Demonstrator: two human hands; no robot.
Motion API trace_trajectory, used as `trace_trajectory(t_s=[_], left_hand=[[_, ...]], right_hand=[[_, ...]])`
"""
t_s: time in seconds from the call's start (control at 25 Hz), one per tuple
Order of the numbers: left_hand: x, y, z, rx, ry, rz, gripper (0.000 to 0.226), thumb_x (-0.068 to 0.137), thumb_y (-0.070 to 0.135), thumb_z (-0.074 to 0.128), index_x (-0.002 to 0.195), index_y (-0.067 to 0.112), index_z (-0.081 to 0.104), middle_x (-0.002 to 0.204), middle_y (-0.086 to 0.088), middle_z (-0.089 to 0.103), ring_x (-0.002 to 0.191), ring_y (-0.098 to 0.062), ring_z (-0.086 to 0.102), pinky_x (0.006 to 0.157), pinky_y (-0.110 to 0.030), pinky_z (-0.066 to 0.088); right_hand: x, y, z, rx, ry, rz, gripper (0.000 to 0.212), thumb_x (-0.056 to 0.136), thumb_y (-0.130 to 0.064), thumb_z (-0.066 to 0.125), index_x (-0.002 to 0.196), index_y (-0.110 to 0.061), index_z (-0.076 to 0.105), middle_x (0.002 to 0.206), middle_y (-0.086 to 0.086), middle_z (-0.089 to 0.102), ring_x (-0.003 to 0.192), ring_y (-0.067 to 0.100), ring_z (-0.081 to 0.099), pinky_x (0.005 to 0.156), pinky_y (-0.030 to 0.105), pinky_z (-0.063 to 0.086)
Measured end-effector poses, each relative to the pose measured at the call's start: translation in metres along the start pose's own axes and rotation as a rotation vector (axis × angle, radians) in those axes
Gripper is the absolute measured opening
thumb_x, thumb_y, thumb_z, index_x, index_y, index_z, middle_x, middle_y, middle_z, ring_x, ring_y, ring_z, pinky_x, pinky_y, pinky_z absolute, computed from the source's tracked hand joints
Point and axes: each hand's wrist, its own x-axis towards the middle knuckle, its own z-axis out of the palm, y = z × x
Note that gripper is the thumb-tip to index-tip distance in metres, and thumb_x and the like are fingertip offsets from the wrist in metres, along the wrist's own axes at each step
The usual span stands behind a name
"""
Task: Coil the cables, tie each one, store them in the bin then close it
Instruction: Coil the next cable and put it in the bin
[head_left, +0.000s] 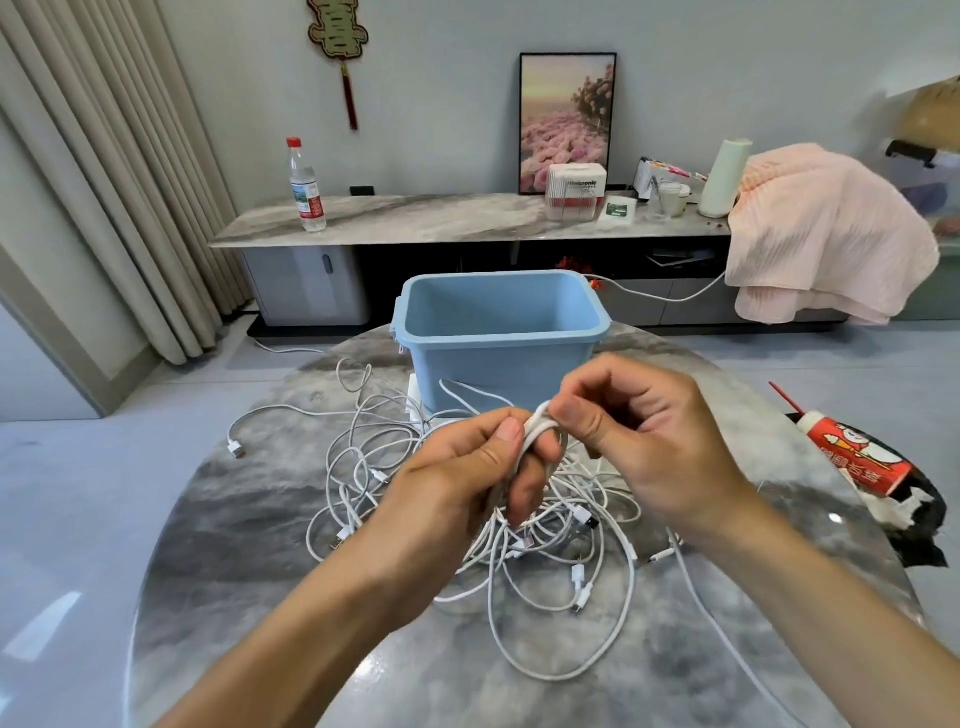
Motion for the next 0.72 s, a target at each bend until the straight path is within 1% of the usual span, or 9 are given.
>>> trace_trajectory(t_s=[0.04, 0.12, 0.24, 0.28, 0.4, 0.48, 0.56, 0.64, 0.72], left_hand=[[-0.001, 0.0, 0.001, -0.059, 0.016, 0.0, 0.028, 0.095, 0.023, 0.042, 0.082, 0.011, 0.065, 0.058, -0.003, 0.044, 0.056, -0.013, 0.04, 0.058, -0.018, 0.039], [-0.001, 0.003, 0.0, -0.165, 0.046, 0.016, 0.027, 0.094, 0.021, 0.043, 0.081, 0.011, 0.064, 0.057, -0.003, 0.044, 0.056, -0.014, 0.044, 0.058, -0.018, 0.041], [-0.001, 0.008, -0.008, -0.259, 0.085, 0.049, 0.024, 0.094, 0.021, 0.045, 0.083, 0.011, 0.063, 0.059, -0.002, 0.045, 0.062, -0.017, 0.052, 0.066, -0.02, 0.047], [-0.002, 0.008, -0.009, -0.28, 0.093, 0.057, 0.023, 0.094, 0.021, 0.045, 0.083, 0.011, 0.063, 0.061, -0.002, 0.047, 0.066, -0.018, 0.056, 0.071, -0.021, 0.048], [0.001, 0.008, -0.013, -0.312, 0.162, 0.097, 0.021, 0.1, 0.017, 0.043, 0.089, 0.011, 0.06, 0.071, -0.002, 0.057, 0.081, -0.018, 0.066, 0.08, -0.025, 0.053], [0.006, 0.008, -0.023, -0.187, 0.304, 0.144, 0.023, 0.102, 0.017, 0.038, 0.092, 0.008, 0.057, 0.07, -0.003, 0.059, 0.079, -0.017, 0.067, 0.078, -0.024, 0.053], [0.009, 0.004, -0.034, 0.124, 0.411, 0.215, 0.026, 0.105, 0.016, 0.038, 0.095, 0.006, 0.059, 0.071, -0.003, 0.063, 0.073, -0.011, 0.064, 0.073, -0.019, 0.049], [0.008, -0.006, -0.037, 0.51, 0.364, 0.275, 0.026, 0.104, 0.019, 0.041, 0.099, 0.007, 0.063, 0.072, -0.002, 0.065, 0.07, -0.01, 0.06, 0.071, -0.017, 0.045], [0.006, -0.014, -0.034, 0.665, 0.251, 0.267, 0.028, 0.101, 0.024, 0.043, 0.098, 0.007, 0.065, 0.072, -0.005, 0.064, 0.069, -0.021, 0.059, 0.067, -0.027, 0.048]], right_hand=[[-0.002, 0.003, 0.007, 0.045, 0.028, 0.019, 0.012, 0.089, -0.019, 0.068, 0.078, -0.015, 0.065, 0.059, -0.008, 0.055, 0.052, 0.004, 0.043, 0.051, 0.016, 0.036], [-0.008, 0.008, 0.022, 0.117, 0.091, 0.067, 0.016, 0.094, -0.019, 0.06, 0.08, -0.012, 0.062, 0.058, -0.007, 0.05, 0.052, 0.005, 0.039, 0.049, 0.015, 0.034], [-0.019, 0.014, 0.039, 0.097, 0.117, 0.164, 0.02, 0.097, -0.03, 0.051, 0.083, -0.018, 0.059, 0.059, 0.005, 0.047, 0.052, 0.011, 0.039, 0.048, 0.022, 0.033], [-0.022, 0.015, 0.044, 0.071, 0.111, 0.189, 0.021, 0.099, -0.033, 0.049, 0.084, -0.021, 0.059, 0.06, 0.004, 0.048, 0.052, 0.012, 0.039, 0.048, 0.025, 0.032], [-0.037, 0.01, 0.062, -0.137, 0.022, 0.237, 0.021, 0.103, -0.033, 0.043, 0.091, -0.028, 0.059, 0.06, -0.017, 0.055, 0.054, 0.004, 0.047, 0.055, 0.022, 0.035], [-0.047, -0.004, 0.074, -0.419, -0.164, 0.284, 0.019, 0.104, -0.037, 0.038, 0.094, -0.027, 0.051, 0.075, -0.02, 0.063, 0.068, 0.005, 0.057, 0.062, 0.027, 0.04], [-0.048, -0.022, 0.079, -0.684, -0.321, 0.263, 0.02, 0.104, -0.039, 0.032, 0.092, -0.026, 0.041, 0.091, -0.006, 0.066, 0.082, 0.018, 0.059, 0.071, 0.036, 0.041], [-0.039, -0.042, 0.072, -0.787, -0.343, 0.197, 0.024, 0.104, -0.04, 0.031, 0.086, -0.026, 0.039, 0.082, -0.001, 0.059, 0.075, 0.025, 0.05, 0.068, 0.036, 0.036], [-0.027, -0.055, 0.057, -0.815, -0.389, 0.087, 0.027, 0.102, -0.04, 0.037, 0.079, -0.025, 0.041, 0.067, -0.006, 0.045, 0.066, 0.018, 0.041, 0.065, 0.034, 0.031]])
